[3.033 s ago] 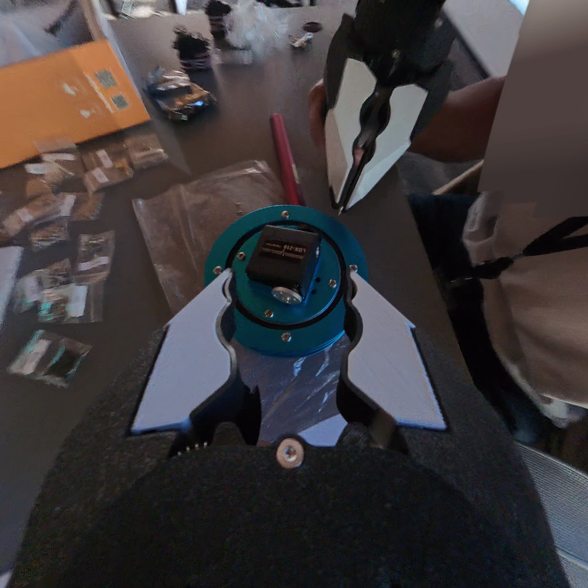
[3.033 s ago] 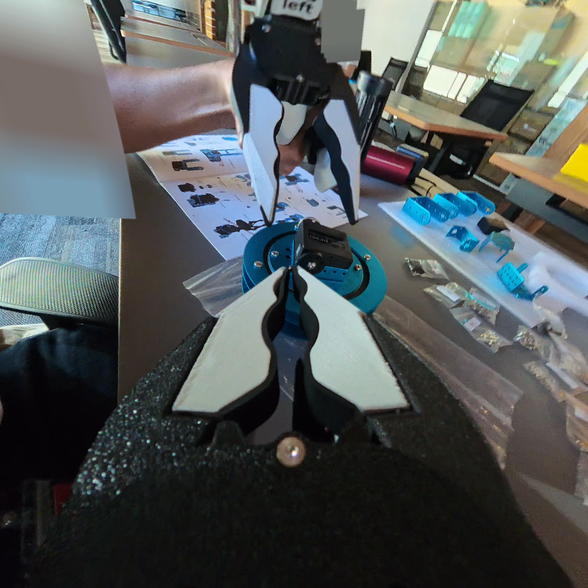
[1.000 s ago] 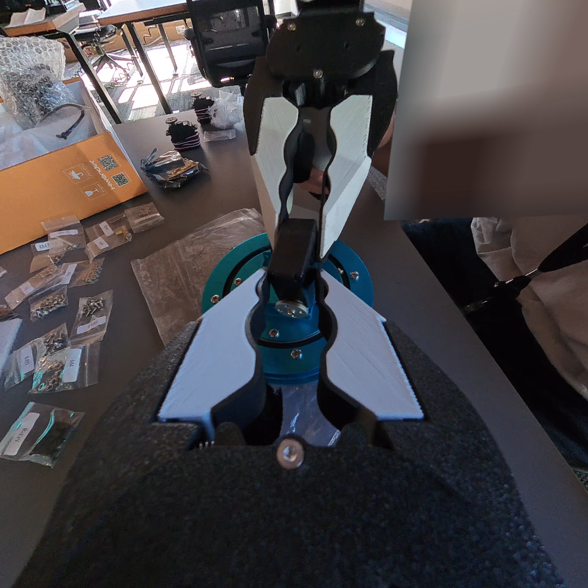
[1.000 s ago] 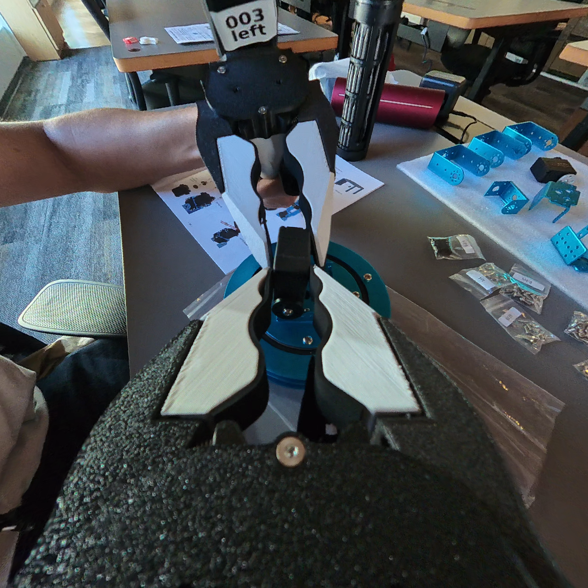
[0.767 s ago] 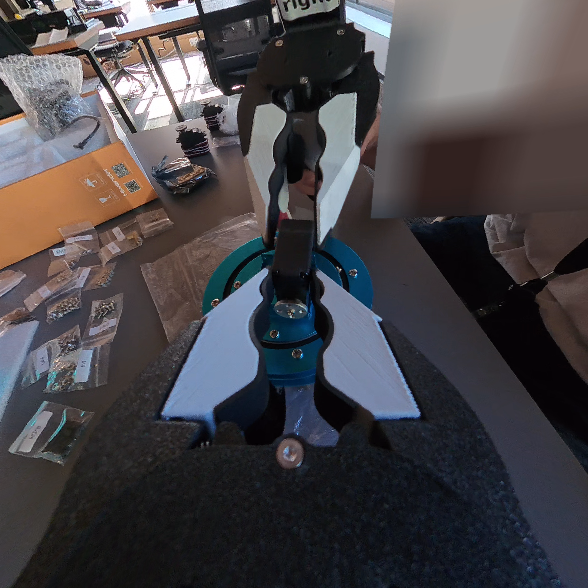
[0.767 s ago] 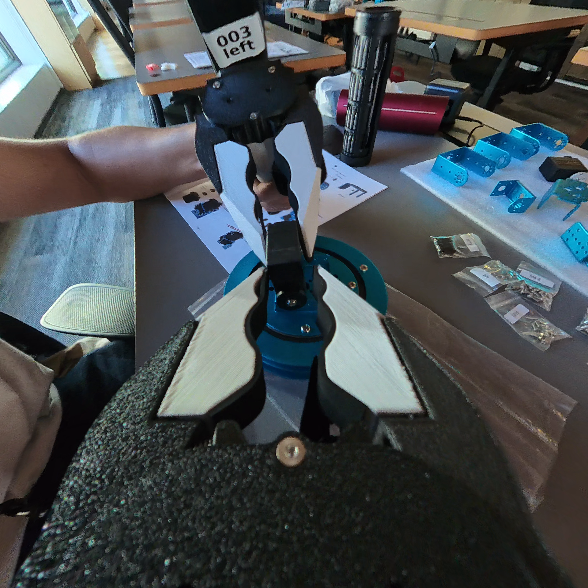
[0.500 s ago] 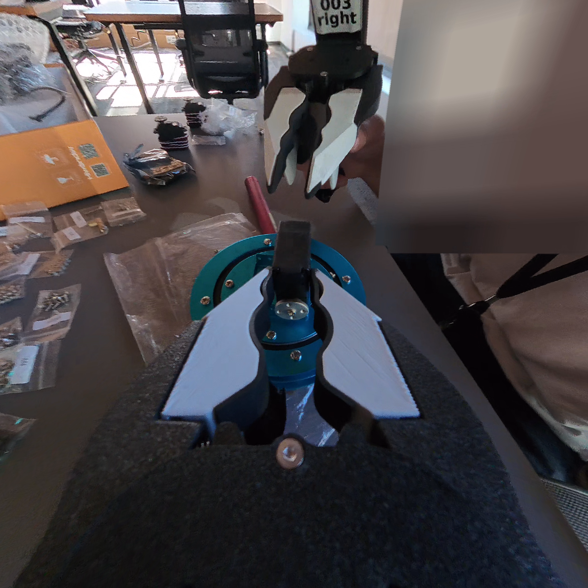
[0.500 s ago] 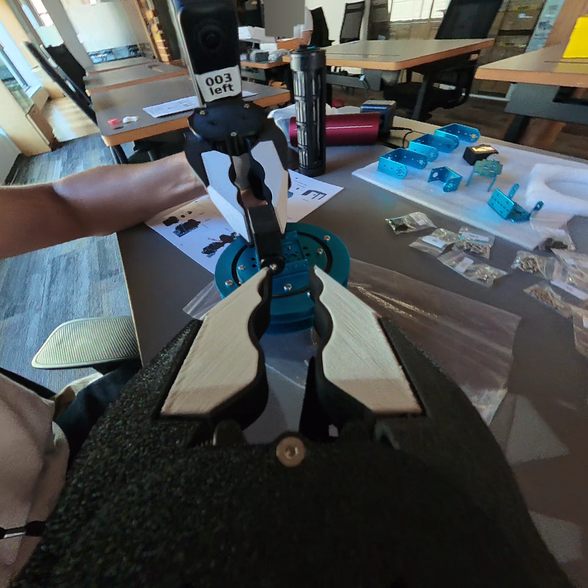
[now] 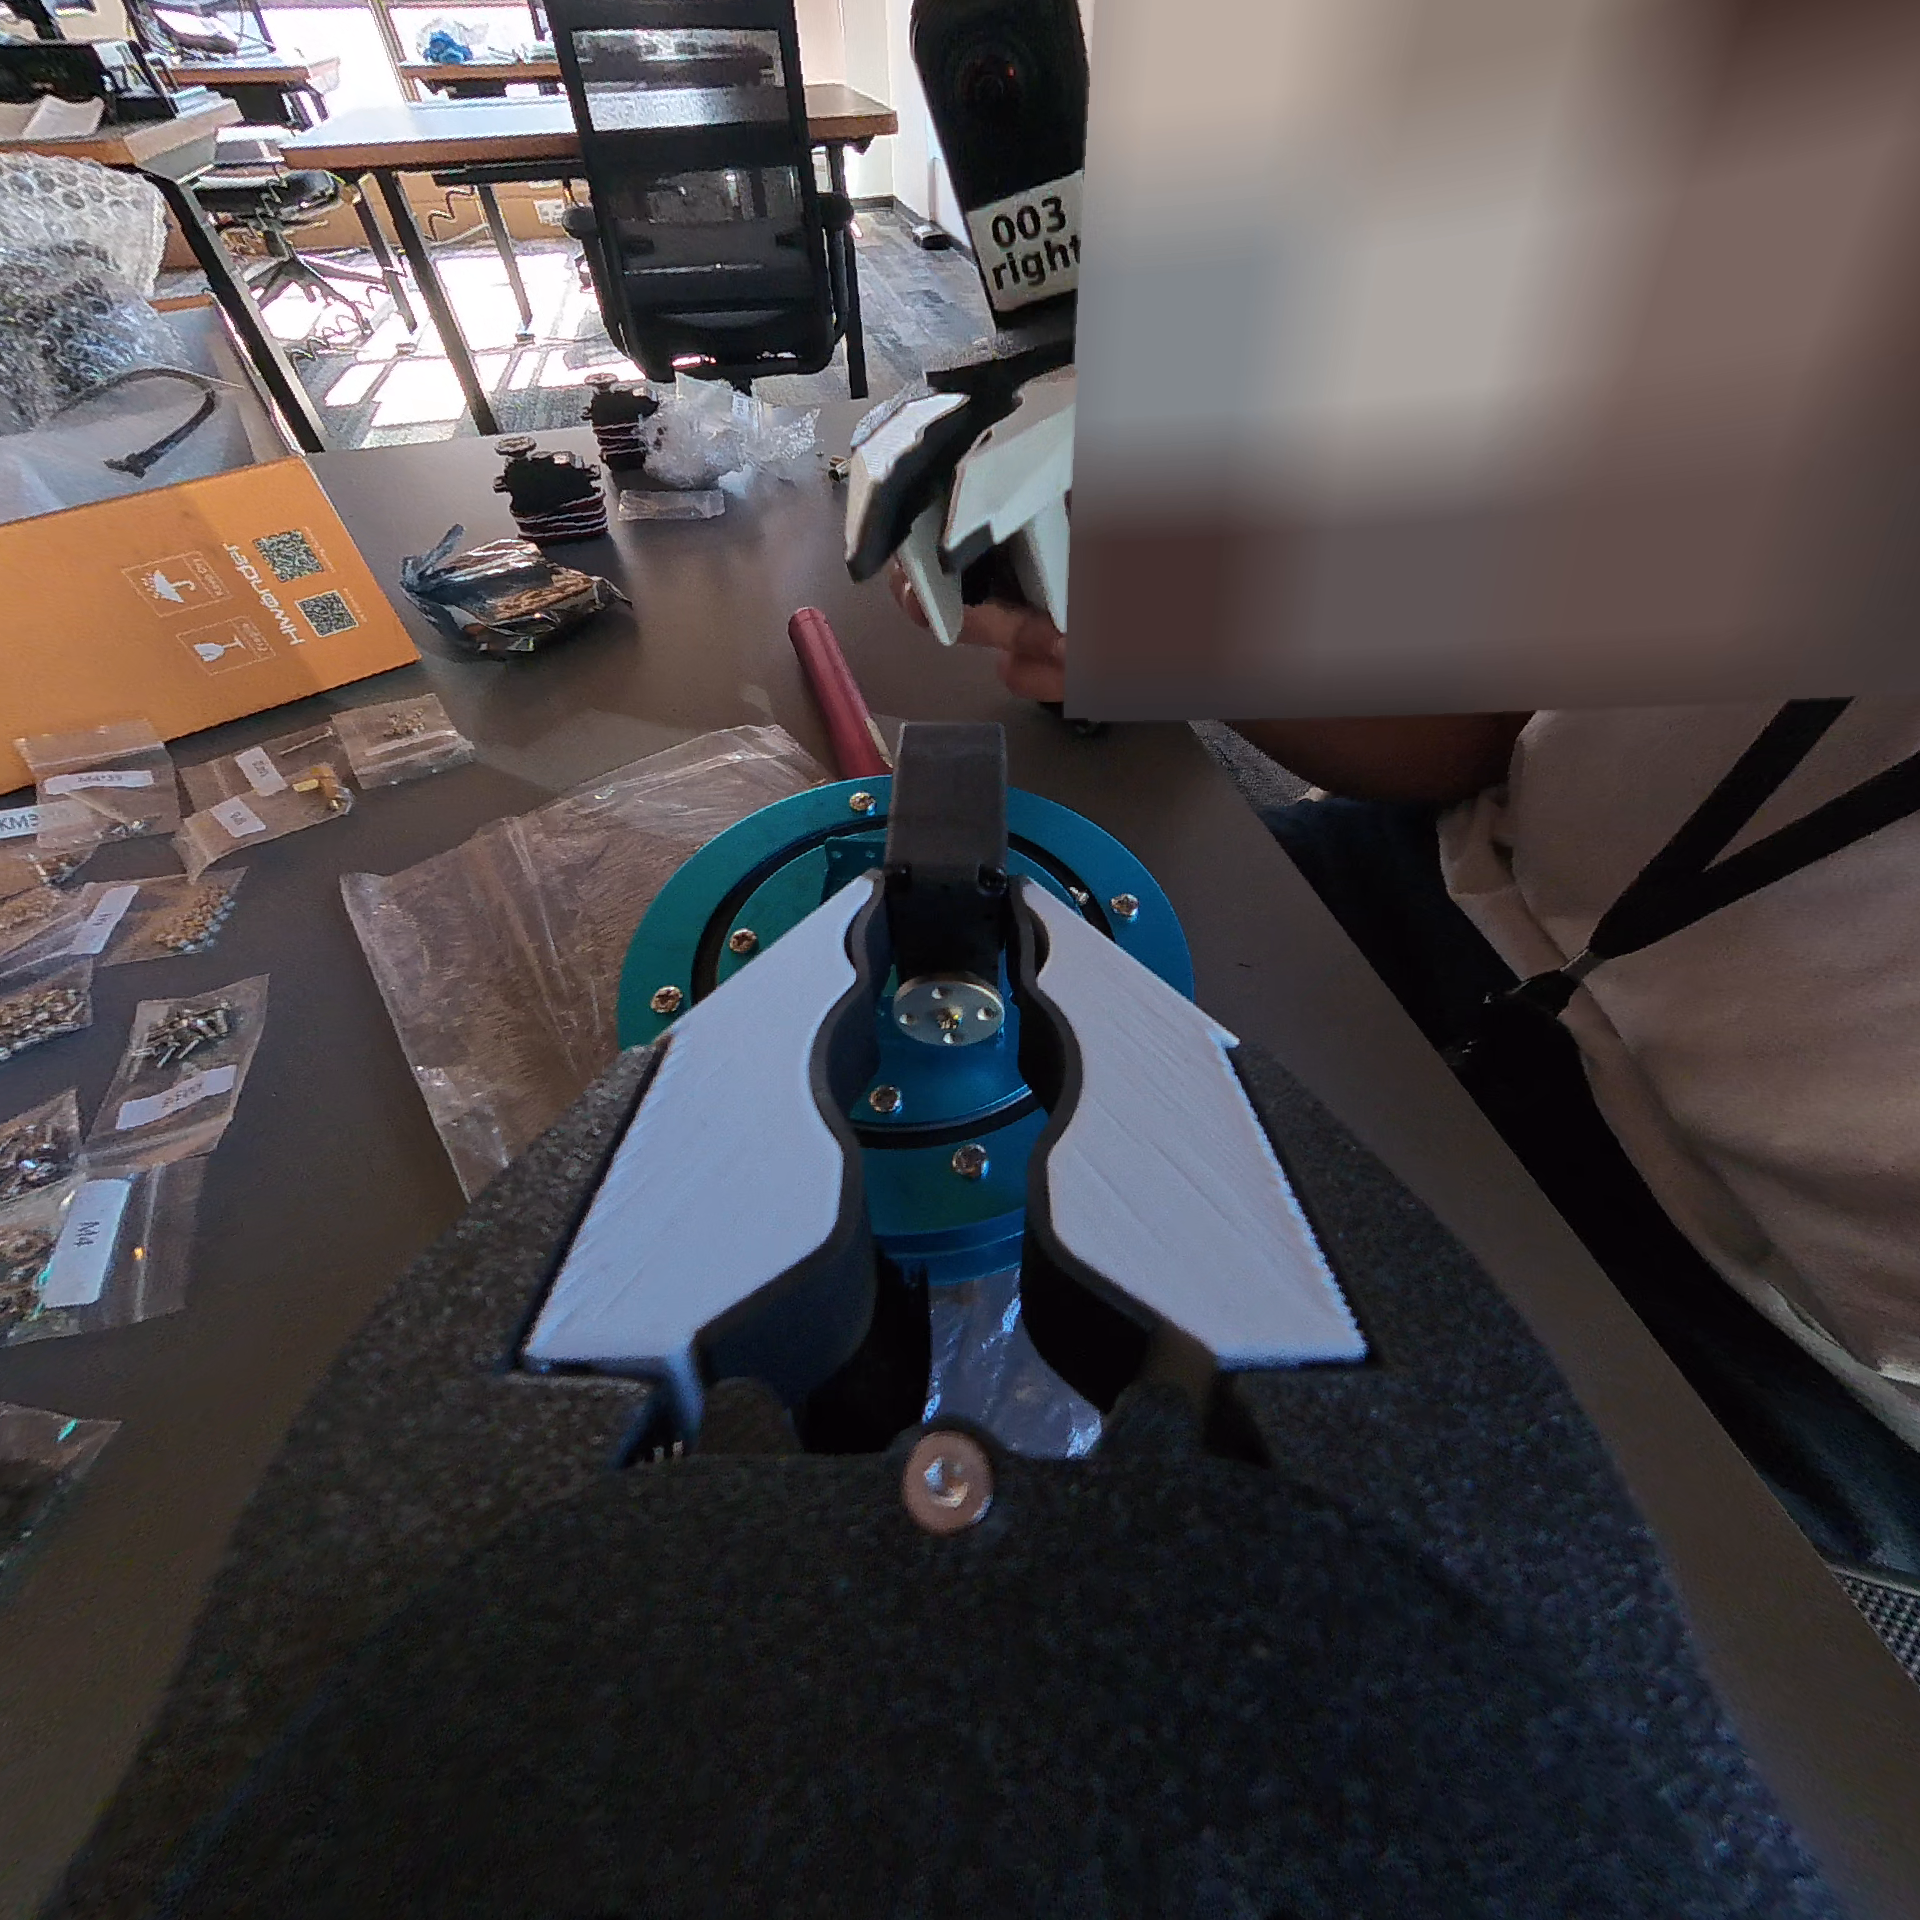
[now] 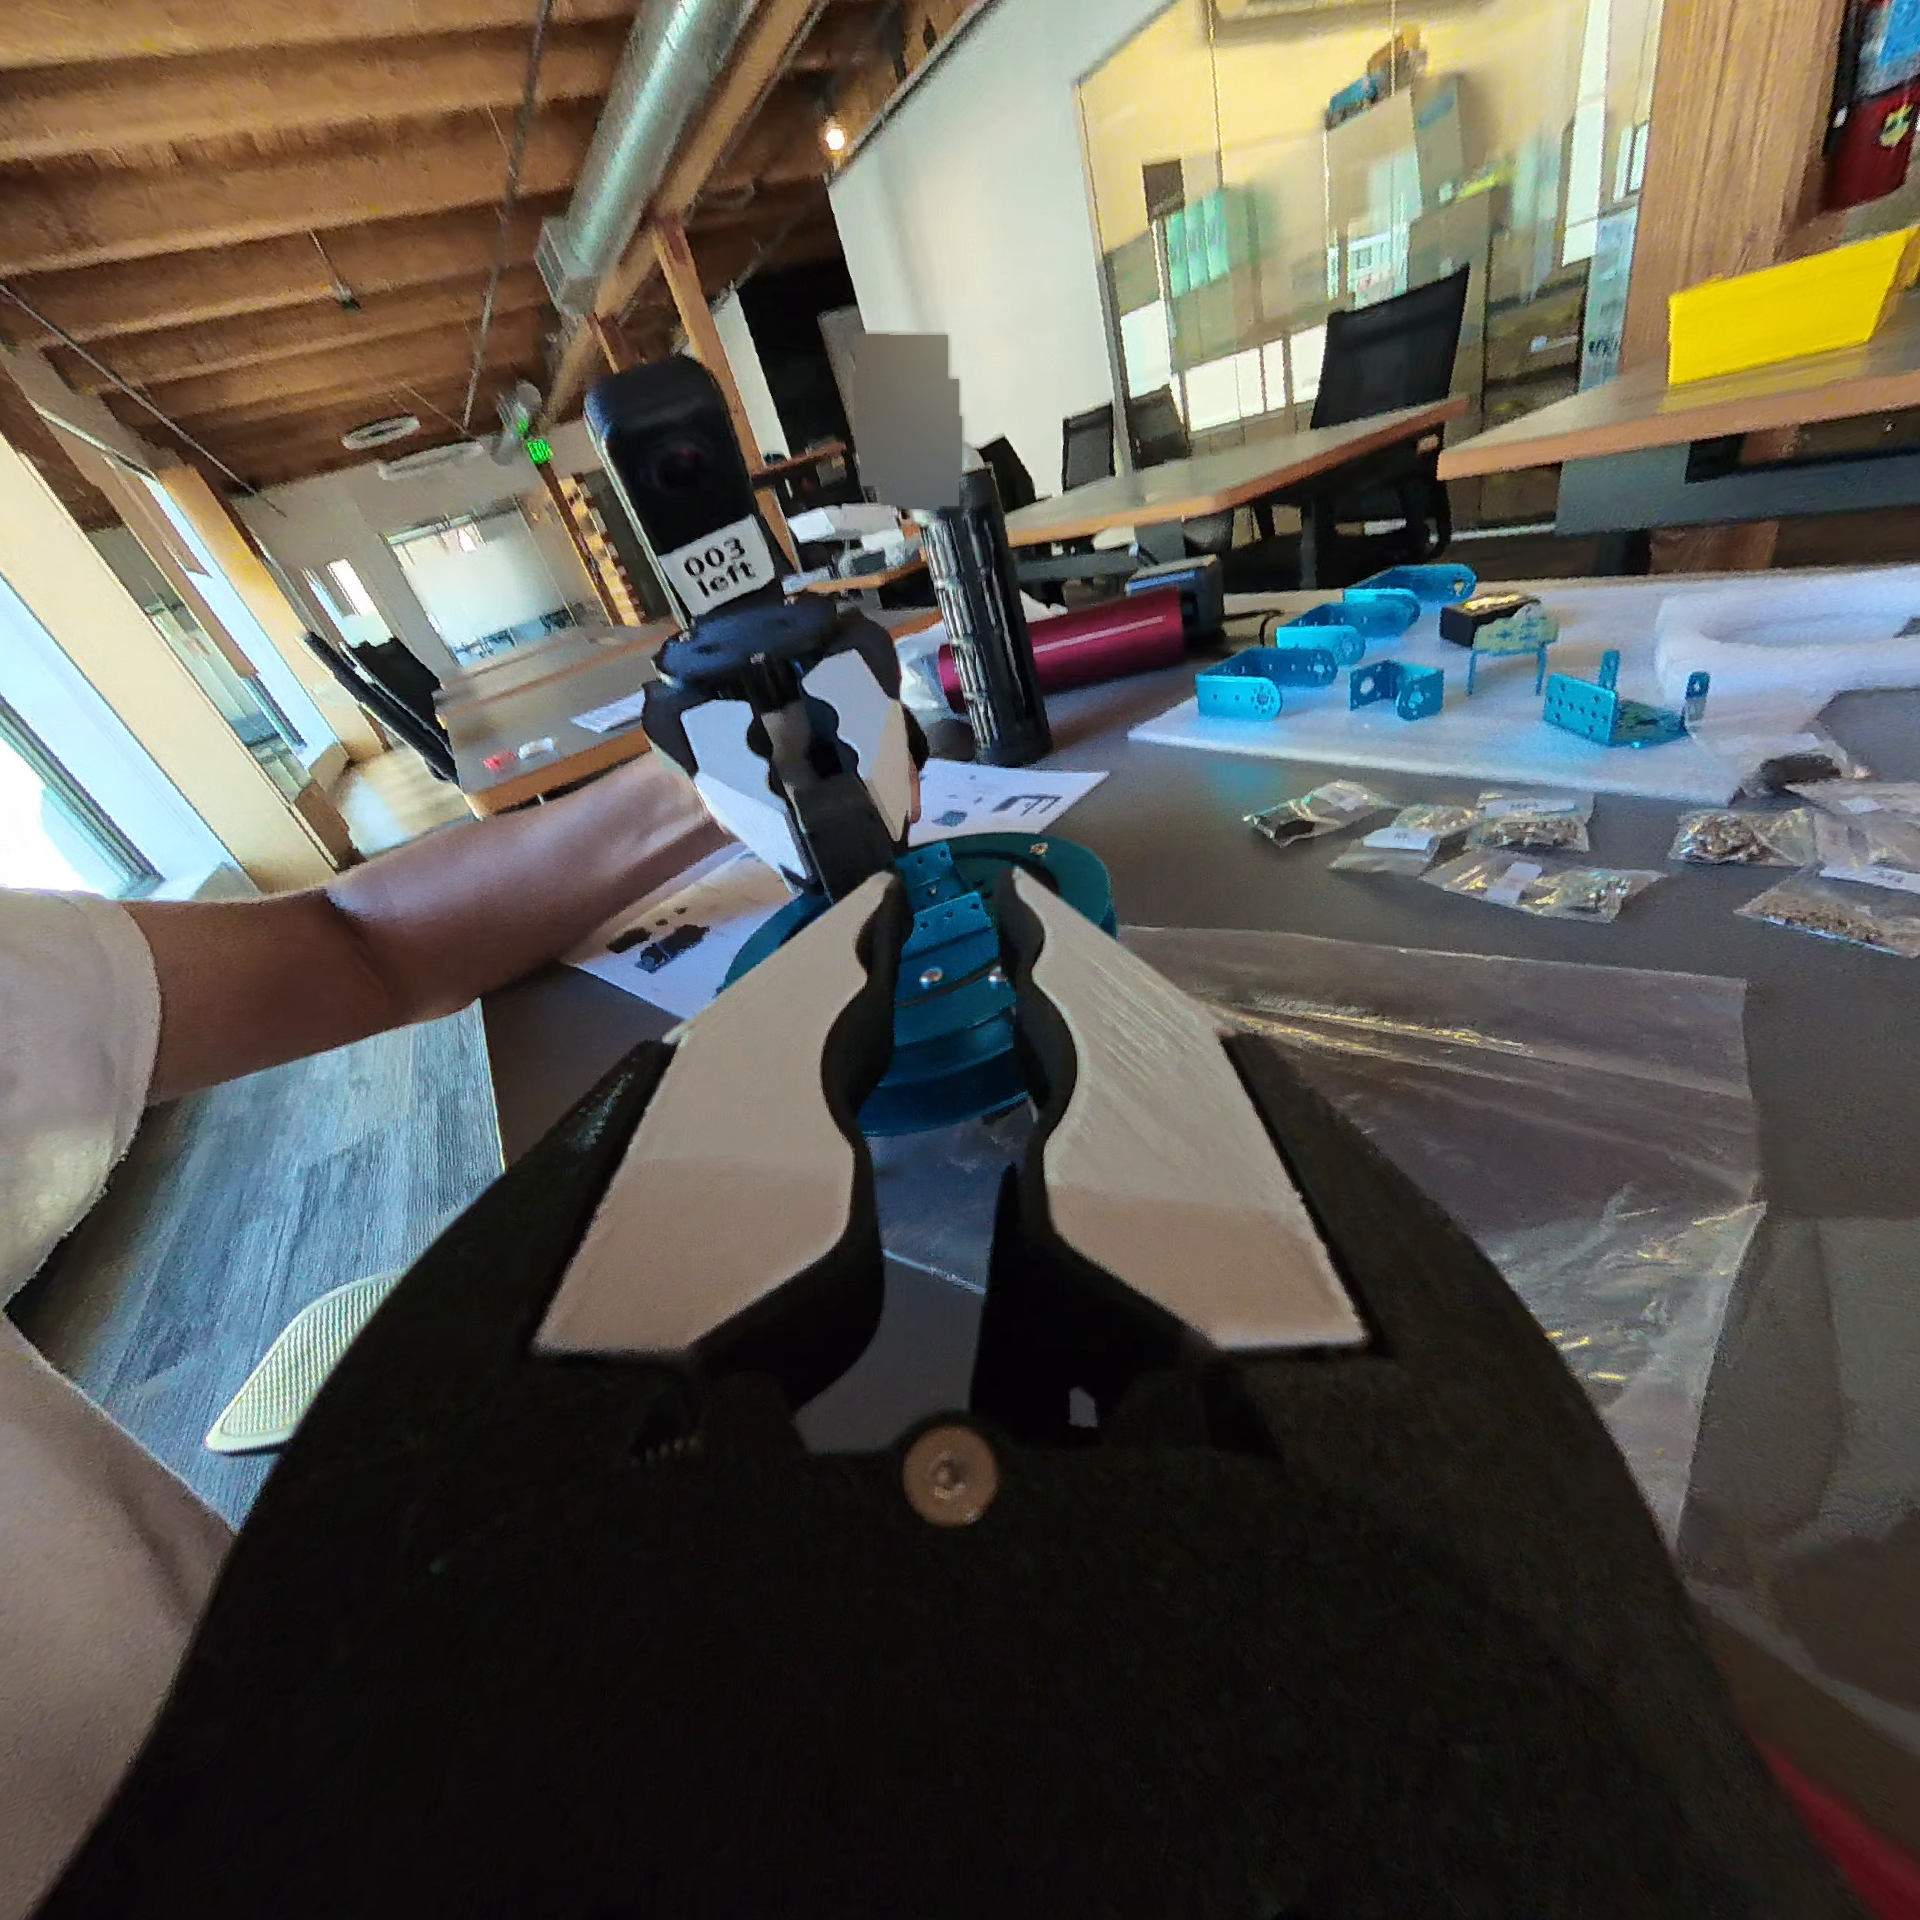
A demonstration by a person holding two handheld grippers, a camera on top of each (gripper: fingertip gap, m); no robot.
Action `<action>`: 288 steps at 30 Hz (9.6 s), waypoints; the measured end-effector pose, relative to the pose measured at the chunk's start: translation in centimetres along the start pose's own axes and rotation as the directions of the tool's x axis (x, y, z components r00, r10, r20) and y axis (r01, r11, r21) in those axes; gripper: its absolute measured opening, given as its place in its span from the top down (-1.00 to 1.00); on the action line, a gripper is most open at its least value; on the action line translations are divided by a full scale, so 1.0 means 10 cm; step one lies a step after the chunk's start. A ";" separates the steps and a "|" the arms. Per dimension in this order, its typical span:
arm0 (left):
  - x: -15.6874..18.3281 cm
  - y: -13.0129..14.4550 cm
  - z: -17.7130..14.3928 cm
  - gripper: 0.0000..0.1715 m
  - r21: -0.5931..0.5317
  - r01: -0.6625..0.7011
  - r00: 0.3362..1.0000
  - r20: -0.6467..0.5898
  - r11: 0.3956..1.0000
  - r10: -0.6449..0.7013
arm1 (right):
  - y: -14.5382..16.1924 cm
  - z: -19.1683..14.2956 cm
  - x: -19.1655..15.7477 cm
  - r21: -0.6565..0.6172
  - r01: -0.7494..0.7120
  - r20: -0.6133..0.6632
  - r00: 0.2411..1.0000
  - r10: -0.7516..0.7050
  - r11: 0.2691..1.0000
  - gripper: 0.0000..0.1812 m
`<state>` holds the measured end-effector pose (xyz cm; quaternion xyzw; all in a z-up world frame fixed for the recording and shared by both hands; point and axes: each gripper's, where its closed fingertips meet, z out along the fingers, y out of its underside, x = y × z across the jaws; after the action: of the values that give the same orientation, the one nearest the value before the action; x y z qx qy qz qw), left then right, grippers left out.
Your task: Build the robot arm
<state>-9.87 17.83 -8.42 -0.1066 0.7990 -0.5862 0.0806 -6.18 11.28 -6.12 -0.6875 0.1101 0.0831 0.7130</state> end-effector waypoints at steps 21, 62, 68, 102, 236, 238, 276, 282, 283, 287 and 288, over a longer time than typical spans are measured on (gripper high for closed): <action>0.04 0.00 -0.02 0.68 -0.010 -0.005 1.000 0.010 1.000 0.005 | -0.14 -0.13 -0.02 0.110 -0.191 0.152 0.973 0.173 0.976 0.78; 0.01 0.05 -0.02 0.74 0.010 0.075 0.997 -0.019 0.997 -0.074 | -0.14 -0.16 -0.03 0.109 -0.252 0.196 0.954 0.228 0.962 0.76; 0.00 0.06 -0.02 0.67 0.000 0.082 0.997 -0.014 0.997 -0.082 | -0.12 -0.14 -0.06 0.090 -0.241 0.203 0.954 0.219 0.966 0.76; -0.02 0.07 -0.20 0.61 -0.005 0.063 0.996 0.056 0.998 -0.063 | 0.63 0.49 -0.61 -0.458 0.395 0.303 0.911 -0.278 0.796 0.69; 0.04 0.10 -0.24 0.60 -0.055 0.060 0.995 0.089 0.997 -0.055 | 0.62 0.47 -0.45 -0.619 0.428 0.290 0.904 -0.316 0.658 1.00; 0.03 0.12 -0.24 0.60 -0.060 0.063 0.994 0.088 0.996 -0.057 | 0.60 0.45 -0.41 -0.621 0.431 0.278 0.902 -0.330 0.654 1.00; 0.01 0.11 -0.28 0.59 0.031 0.167 0.985 0.042 0.986 -0.168 | 0.57 0.37 -0.25 -0.705 0.160 -0.111 0.938 -0.330 0.691 0.94; 0.01 0.14 -0.27 0.59 0.021 0.172 0.984 0.037 0.985 -0.173 | 0.54 0.36 -0.23 -0.696 0.125 -0.123 0.949 -0.289 0.707 0.87; 0.01 0.14 -0.27 0.59 0.020 0.171 0.984 0.037 0.985 -0.172 | 0.51 0.35 -0.24 -0.687 0.121 -0.121 0.953 -0.277 0.717 0.86; 0.01 0.14 -0.27 0.60 0.021 0.169 0.985 0.039 0.985 -0.170 | 0.49 0.31 -0.25 -0.693 0.121 -0.122 0.952 -0.282 0.711 0.83; 0.01 0.14 -0.28 0.60 0.022 0.170 0.984 0.040 0.985 -0.171 | 0.51 0.31 -0.25 -0.700 0.125 -0.119 0.950 -0.287 0.703 0.83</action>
<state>-10.76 20.75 -8.90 -0.1860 0.7798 -0.5959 0.0477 -9.79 14.69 -10.28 -0.9143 0.0715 -0.0393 0.3968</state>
